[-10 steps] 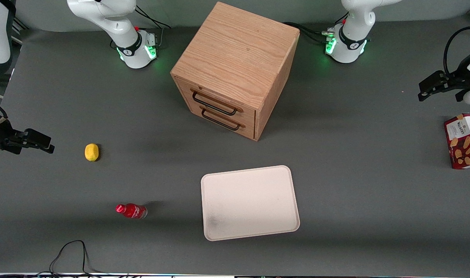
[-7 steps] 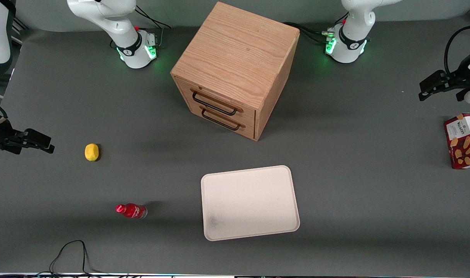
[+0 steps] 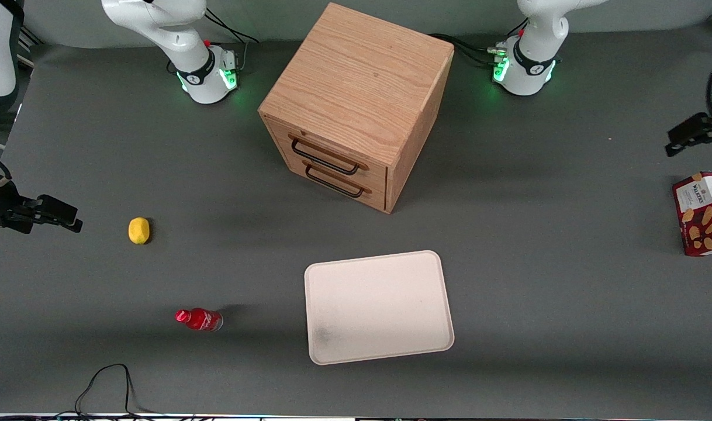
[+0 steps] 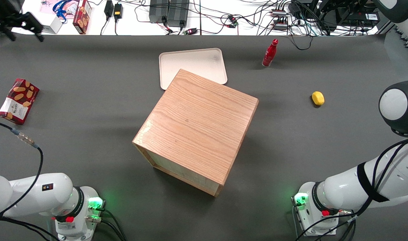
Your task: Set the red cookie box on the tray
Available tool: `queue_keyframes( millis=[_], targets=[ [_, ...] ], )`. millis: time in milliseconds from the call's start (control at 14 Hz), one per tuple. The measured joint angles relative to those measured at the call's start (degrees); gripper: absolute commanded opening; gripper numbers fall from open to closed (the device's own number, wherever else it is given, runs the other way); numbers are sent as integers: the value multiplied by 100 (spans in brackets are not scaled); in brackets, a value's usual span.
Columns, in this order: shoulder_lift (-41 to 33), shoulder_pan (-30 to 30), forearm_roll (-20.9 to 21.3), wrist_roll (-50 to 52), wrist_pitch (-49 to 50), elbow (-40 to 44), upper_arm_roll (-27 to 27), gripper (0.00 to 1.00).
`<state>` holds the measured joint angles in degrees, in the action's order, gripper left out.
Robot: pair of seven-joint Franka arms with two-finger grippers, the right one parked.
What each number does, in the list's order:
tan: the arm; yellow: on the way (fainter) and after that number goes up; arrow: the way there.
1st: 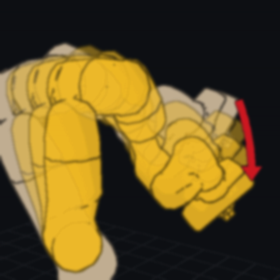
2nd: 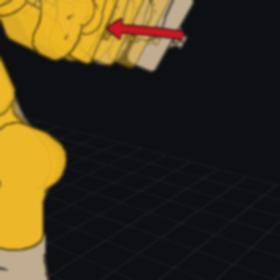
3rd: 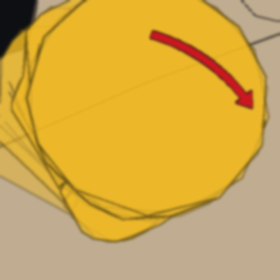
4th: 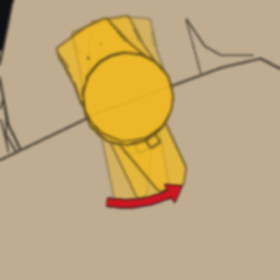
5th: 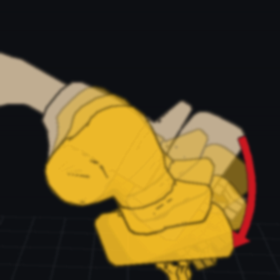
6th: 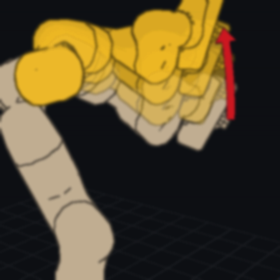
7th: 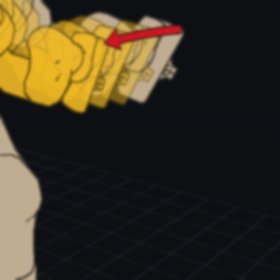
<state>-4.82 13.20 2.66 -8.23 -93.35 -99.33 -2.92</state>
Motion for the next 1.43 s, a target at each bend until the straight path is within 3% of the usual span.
queue_keyframes(
  millis=[214, 500, 786, 1071, 1286, 1357, 1429],
  targets=[
    [455, 66, 33, -764, -542, -29, 795, 100],
    [1372, 116, 2, -2634, -1768, -78, 1796, 100],
    [2273, 260, -247, -3084, -2294, -79, 2090, 100],
    [3409, 554, -1226, -4278, -3056, -69, 2256, 100],
    [3864, 659, -1364, -4466, -3225, -53, 2299, 97],
    [3928, 678, -1367, -4478, -3226, -52, 2302, 74],
    [3962, 685, -1367, -4485, -3226, -51, 2304, 36]
  ],
)
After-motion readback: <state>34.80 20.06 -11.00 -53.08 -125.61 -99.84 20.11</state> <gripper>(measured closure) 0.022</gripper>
